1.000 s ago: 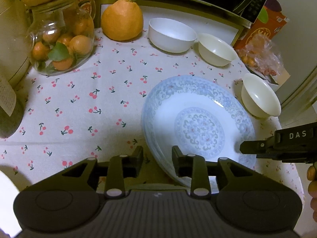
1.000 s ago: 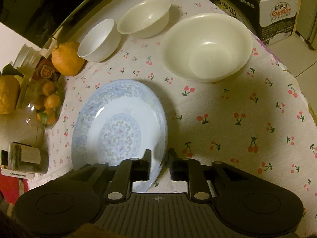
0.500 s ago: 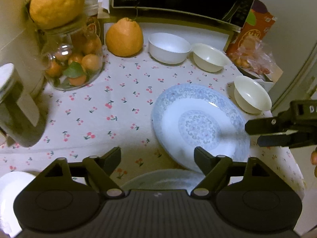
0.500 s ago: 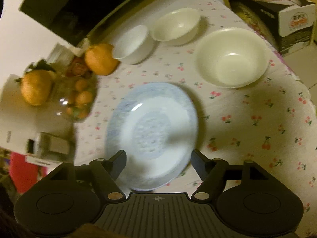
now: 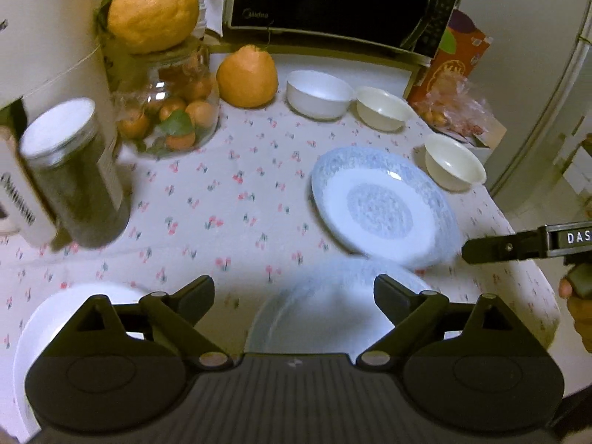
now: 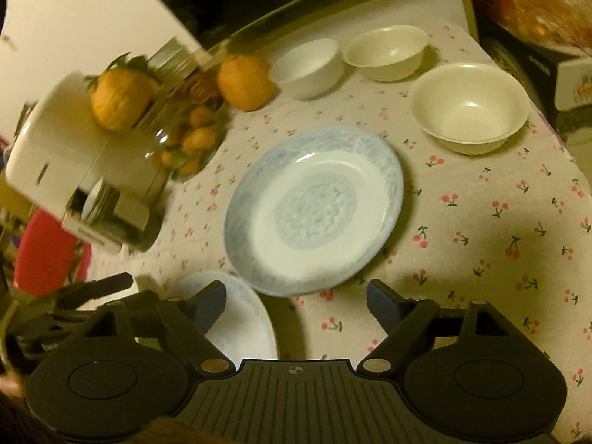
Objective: Organize plates and bowls
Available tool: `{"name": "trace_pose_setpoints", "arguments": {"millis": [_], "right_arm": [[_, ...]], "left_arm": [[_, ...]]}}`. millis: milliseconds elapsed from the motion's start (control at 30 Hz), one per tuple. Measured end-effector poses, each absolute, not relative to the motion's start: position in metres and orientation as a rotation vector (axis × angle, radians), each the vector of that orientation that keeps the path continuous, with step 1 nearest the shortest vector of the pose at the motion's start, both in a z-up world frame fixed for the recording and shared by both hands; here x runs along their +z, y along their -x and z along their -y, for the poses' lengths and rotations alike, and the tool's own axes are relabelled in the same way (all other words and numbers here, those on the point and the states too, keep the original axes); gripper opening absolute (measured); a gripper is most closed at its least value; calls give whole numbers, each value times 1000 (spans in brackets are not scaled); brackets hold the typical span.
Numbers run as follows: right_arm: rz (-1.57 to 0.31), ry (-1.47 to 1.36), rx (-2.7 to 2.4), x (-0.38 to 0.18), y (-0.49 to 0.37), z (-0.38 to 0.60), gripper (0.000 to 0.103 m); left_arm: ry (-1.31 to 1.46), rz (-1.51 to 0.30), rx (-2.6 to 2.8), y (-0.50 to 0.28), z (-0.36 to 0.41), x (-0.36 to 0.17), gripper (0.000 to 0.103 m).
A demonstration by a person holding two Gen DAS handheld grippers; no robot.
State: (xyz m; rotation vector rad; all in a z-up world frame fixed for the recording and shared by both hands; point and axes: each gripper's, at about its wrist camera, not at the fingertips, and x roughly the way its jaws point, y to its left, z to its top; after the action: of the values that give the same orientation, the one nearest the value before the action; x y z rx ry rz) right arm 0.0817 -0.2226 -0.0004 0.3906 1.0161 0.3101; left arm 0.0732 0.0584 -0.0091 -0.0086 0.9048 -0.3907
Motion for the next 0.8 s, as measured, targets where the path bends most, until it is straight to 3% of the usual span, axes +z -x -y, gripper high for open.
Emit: {"name": "trace_pose_setpoints", "arguments": {"millis": [500, 800], "right_arm": [[-992, -215, 423, -16, -47, 198, 91], [-998, -198, 467, -22, -45, 185, 91]], "left_arm": [[28, -1002, -463, -14, -64, -24, 100], [77, -1037, -425, -8, -59, -41, 90]]}}
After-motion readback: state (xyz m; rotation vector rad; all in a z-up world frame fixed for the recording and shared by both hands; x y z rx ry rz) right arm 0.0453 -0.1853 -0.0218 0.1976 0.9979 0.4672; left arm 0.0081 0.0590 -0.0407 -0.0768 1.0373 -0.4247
